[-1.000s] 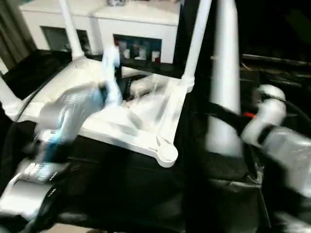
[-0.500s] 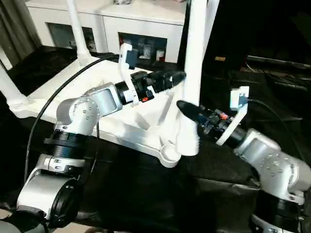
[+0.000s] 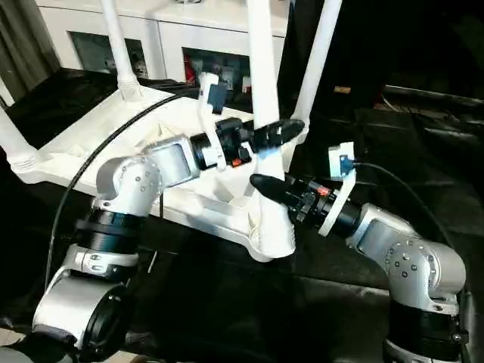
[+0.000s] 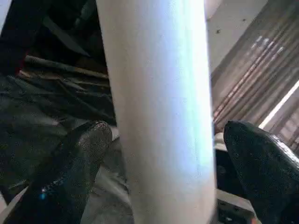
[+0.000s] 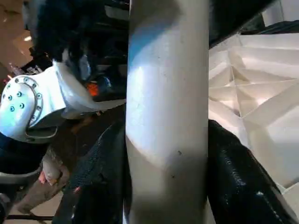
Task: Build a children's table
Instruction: Pick table leg
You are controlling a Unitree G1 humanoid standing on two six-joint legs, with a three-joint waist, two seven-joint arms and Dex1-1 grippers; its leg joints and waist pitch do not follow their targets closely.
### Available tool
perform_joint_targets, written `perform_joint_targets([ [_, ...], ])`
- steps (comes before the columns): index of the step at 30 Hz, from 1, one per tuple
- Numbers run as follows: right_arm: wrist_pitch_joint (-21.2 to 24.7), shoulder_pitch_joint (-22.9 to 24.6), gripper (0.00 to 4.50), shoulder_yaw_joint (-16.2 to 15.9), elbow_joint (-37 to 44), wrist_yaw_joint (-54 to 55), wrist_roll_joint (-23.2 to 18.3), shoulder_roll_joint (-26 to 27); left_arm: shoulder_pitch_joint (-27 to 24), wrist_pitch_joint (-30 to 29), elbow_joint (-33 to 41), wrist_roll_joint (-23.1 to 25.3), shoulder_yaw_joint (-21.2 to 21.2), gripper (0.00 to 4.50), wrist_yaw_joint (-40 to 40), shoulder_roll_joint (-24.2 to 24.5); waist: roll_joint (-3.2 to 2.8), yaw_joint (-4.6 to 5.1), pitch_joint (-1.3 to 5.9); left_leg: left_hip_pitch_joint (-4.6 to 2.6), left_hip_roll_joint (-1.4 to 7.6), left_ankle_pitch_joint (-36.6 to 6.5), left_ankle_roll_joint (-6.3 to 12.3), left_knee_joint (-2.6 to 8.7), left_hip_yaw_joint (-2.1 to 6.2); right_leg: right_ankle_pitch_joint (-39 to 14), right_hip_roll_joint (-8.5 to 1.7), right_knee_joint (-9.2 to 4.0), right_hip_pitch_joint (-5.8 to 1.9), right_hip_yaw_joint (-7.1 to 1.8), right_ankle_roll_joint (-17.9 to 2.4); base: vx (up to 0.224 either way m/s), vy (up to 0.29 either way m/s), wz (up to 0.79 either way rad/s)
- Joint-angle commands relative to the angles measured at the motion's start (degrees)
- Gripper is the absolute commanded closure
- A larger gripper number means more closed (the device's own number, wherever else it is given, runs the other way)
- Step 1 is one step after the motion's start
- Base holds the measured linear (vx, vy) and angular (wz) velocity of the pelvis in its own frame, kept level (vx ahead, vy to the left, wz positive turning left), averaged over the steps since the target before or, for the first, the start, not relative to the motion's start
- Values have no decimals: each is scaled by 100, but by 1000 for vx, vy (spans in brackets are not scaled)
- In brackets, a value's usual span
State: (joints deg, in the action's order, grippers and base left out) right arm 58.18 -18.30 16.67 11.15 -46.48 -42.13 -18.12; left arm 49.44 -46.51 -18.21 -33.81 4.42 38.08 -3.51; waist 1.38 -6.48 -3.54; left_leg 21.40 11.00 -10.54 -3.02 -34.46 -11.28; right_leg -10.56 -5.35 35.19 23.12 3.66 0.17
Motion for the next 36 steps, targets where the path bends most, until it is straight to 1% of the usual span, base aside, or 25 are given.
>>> perform_joint_targets([
  [1,-114,-3,265,-35,63,-13,-84,-74,36,-59,89,-14,60,0,-79,47,116,-22,424,-52,169,-491,169,366,87,-1066,-305,-420,-331,-220,-1081,0,0,0],
  [2,-139,-6,265,-51,45,-9,-86,-90,41,-45,70,9,75,0,-98,65,113,-18,424,-52,171,-488,172,367,88,-1072,-303,-423,-329,-221,-1068,0,0,0],
  [3,-167,-15,265,-64,15,-2,-78,-103,44,-40,46,25,100,28,-120,83,112,-16,424,-56,174,-495,162,369,89,-1093,-300,-426,-325,-221,-1035,0,0,0],
  [4,-194,-21,265,-84,-12,3,-50,-110,37,-58,36,15,119,35,-122,105,120,-15,425,-53,172,-489,161,367,87,-1085,-299,-424,-327,-222,-1025,0,0,0],
  [5,-201,-22,265,-89,-17,3,-42,-111,35,-63,36,12,122,35,-121,112,105,-15,425,-52,172,-479,155,366,88,-1054,-302,-423,-328,-224,-1028,0,0,0],
  [6,-217,-22,265,-102,-27,4,-25,-115,28,-76,36,3,126,41,-114,125,107,-13,427,-54,173,-472,155,367,88,-1038,-302,-422,-327,-224,-1032,0,0,0],
  [8,-256,-16,265,-152,-35,26,3,-110,-10,-103,62,-22,137,68,-155,150,113,-15,432,-60,175,-431,172,365,89,-969,-297,-407,-323,-222,-1056,0,0,0],
  [10,-305,-32,265,-199,-69,38,37,-108,-18,-150,85,-80,117,79,-138,156,102,-10,428,-54,173,-432,170,364,87,-938,-297,-404,-324,-222,-1083,0,0,0],
  [11,-322,-35,265,-217,-77,43,54,-108,-24,-172,105,-95,88,95,-93,168,103,-7,426,-55,173,-444,168,367,86,-950,-295,-409,-322,-223,-1083,0,0,0],
  [12,-349,-38,265,-247,-88,53,77,-123,-29,-185,119,-105,74,95,-86,172,103,-9,429,-58,172,-450,166,365,85,-957,-296,-409,-324,-222,-1082,0,0,0],
  [13,-367,-34,265,-269,-88,62,91,-134,-37,-196,137,-115,67,110,-89,174,101,-6,427,-58,174,-457,161,365,85,-961,-295,-412,-323,-224,-1083,0,0,0],
  [17,-432,-77,265,-350,-175,38,113,-198,-39,-278,164,-184,6,132,36,155,119,-10,424,-58,174,-473,148,365,82,-992,-301,-413,-325,-227,-1112,0,0,0],
  [18,-440,-98,265,-363,-196,37,109,-205,-50,-302,199,-195,-30,154,92,167,114,-12,425,-56,173,-478,149,368,81,-1021,-303,-417,-324,-226,-1099,0,0,0],
  [19,-442,-104,265,-367,-199,37,106,-207,-56,-311,213,-203,-36,154,103,170,130,-9,424,-55,175,-485,156,366,80,-1018,-301,-414,-324,-226,-1093,0,0,0],
  [20,-447,-114,265,-375,-205,38,100,-209,-66,-328,237,-218,-44,159,113,174,120,-11,424,-54,176,-478,164,367,85,-1011,-303,-412,-326,-226,-1088,0,0,0],
  [22,-483,-130,265,-406,-237,36,97,-215,-90,-366,281,-237,-42,166,101,180,152,-7,423,-50,176,-458,187,365,81,-1011,-302,-410,-328,-225,-1079,0,0,0],
  [23,-504,-136,265,-435,-255,22,112,-230,-94,-377,281,-244,-28,166,97,184,139,-6,422,-51,176,-440,191,364,82,-1013,-302,-408,-325,-226,-1077,0,0,0],
  [25,-528,-127,265,-473,-268,15,127,-234,-117,-382,287,-230,16,190,9,183,153,-5,417,-56,178,-452,179,365,80,-1056,-303,-414,-322,-226,-1066,0,0,0],
  [26,-535,-126,265,-487,-276,18,132,-235,-126,-390,301,-247,12,202,13,192,146,-9,417,-55,178,-450,183,366,82,-1063,-304,-414,-323,-227,-1066,0,0,0],
  [27,-535,-126,265,-487,-276,18,132,-235,-126,-390,301,-247,12,203,13,192,175,-7,419,-50,181,-439,187,365,81,-1047,-304,-411,-327,-227,-1065,0,0,0],
  [28,-542,-130,265,-499,-289,17,136,-236,-133,-395,312,-262,15,203,1,193,157,-13,418,-58,181,-428,196,365,80,-1032,-302,-407,-317,-229,-1068,0,0,0],
  [31,-579,-151,265,-533,-331,-3,138,-246,-157,-405,334,-275,16,247,-32,187,160,-12,416,-56,180,-448,183,365,81,-1052,-305,-410,-317,-228,-1061,0,0,0],
  [33,-605,-158,265,-559,-340,-3,136,-260,-172,-418,355,-269,10,251,-37,184,172,-15,416,-50,177,-432,173,364,80,-1039,-308,-404,-325,-228,-1063,0,0,0],
  [35,-634,-157,265,-583,-344,11,133,-274,-182,-426,377,-263,19,257,-59,175,167,-13,415,-52,182,-404,186,364,82,-977,-302,-398,-319,-229,-1075,0,0,0],
  [36,-768,-174,265,-641,-371,95,271,-273,-174,-365,374,-230,57,263,-152,154,186,-12,416,-52,180,-414,192,361,77,-979,-304,-401,-323,-229,-1073,0,0,0],
])
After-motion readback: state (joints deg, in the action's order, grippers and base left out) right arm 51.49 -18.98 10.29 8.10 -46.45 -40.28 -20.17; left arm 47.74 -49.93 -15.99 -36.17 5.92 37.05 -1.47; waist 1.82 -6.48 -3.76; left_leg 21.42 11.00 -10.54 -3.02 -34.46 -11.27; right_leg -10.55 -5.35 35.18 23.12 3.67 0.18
